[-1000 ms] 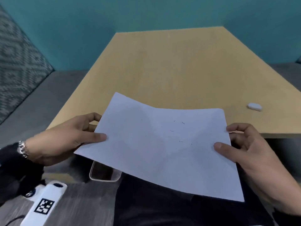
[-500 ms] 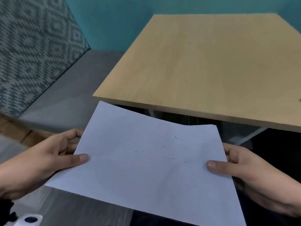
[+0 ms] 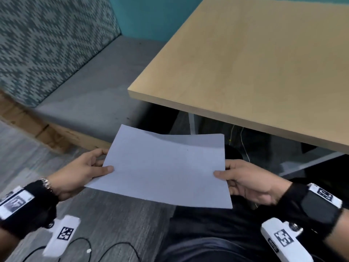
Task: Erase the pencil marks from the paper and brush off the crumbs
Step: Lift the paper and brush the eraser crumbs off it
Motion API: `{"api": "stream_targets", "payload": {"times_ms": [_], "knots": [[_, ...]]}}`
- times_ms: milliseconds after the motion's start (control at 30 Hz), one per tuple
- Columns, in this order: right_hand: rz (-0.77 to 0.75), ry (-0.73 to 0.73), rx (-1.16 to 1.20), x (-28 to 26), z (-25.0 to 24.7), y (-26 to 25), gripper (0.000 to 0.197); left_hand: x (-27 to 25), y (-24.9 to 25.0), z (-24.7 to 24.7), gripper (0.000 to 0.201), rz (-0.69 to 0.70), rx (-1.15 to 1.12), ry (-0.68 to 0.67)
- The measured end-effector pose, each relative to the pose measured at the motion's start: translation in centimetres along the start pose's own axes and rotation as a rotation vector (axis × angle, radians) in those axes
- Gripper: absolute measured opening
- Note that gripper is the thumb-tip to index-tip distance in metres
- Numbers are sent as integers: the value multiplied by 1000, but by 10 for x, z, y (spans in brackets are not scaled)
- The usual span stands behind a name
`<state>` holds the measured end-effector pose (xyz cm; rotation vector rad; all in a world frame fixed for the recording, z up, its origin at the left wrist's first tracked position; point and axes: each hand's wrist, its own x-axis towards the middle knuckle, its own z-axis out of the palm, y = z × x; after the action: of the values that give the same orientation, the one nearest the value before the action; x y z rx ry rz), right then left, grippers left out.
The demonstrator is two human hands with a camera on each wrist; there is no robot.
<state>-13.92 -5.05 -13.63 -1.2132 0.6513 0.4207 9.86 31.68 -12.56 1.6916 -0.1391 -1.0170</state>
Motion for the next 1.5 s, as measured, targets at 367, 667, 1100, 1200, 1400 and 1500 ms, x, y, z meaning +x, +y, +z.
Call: {"api": "stream_targets", "payload": {"times_ms": [367, 667, 1100, 1200, 1400, 1500], "knots": [[-6, 227, -31, 95, -38, -29, 25, 130, -25, 14, 25, -9, -29, 217], [-25, 271, -149, 120, -52, -32, 25, 190, -67, 33, 54, -43, 272, 187], [3, 324, -290, 156, -44, -39, 25, 229, -92, 58, 67, 26, 770, 234], [15, 308, -307, 163, -40, -40, 27, 199, -74, 104, 104, 238, 904, -107], [16, 205, -231, 179, -32, -47, 28, 166, -44, 188, 118, 612, 955, -300], [17, 149, -244, 181, -19, -54, 31, 177, -49, 192, 116, 593, 804, -271]]}}
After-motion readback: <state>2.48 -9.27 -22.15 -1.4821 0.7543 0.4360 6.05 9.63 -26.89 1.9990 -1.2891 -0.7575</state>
